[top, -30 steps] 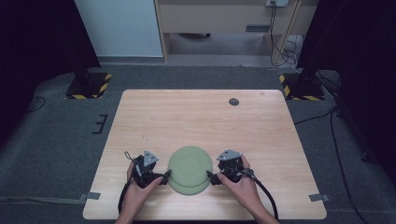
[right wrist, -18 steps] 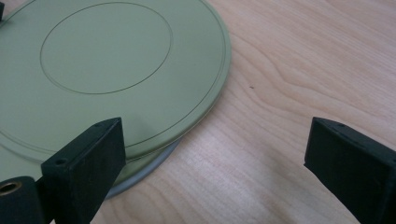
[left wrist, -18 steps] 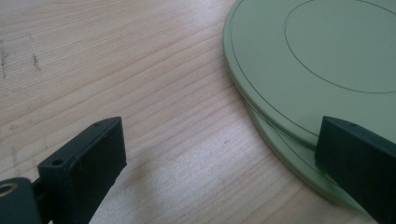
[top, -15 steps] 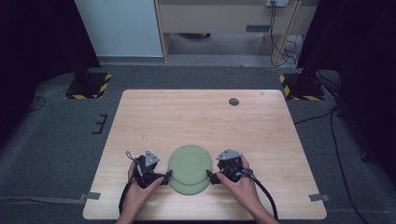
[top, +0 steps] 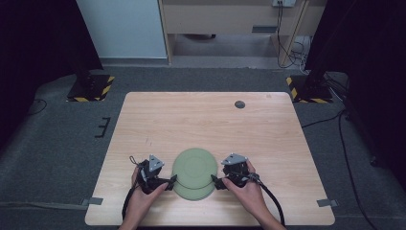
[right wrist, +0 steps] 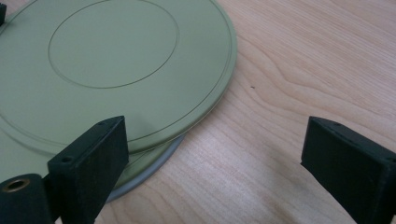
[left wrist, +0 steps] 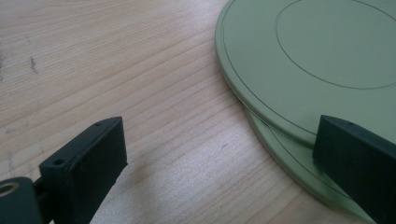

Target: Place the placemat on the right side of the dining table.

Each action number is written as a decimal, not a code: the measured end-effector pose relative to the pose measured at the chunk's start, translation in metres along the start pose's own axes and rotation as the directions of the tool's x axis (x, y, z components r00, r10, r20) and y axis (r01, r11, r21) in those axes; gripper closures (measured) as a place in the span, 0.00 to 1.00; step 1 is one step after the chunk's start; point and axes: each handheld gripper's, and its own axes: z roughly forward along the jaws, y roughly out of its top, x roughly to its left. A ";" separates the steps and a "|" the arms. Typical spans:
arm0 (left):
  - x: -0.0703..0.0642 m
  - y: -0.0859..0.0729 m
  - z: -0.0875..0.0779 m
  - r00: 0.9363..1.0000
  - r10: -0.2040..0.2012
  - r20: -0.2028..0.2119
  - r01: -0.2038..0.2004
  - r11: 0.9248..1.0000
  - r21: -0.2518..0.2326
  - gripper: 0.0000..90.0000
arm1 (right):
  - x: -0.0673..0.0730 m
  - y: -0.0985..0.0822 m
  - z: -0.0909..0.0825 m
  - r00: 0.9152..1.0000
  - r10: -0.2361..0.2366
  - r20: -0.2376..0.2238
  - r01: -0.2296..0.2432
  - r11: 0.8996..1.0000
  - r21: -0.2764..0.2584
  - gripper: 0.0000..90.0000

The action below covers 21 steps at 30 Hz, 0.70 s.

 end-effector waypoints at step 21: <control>-0.003 0.002 0.002 1.000 -0.004 -0.006 0.004 1.000 -0.001 0.02 | 0.000 0.002 0.003 1.000 0.010 -0.001 -0.010 1.000 -0.001 0.10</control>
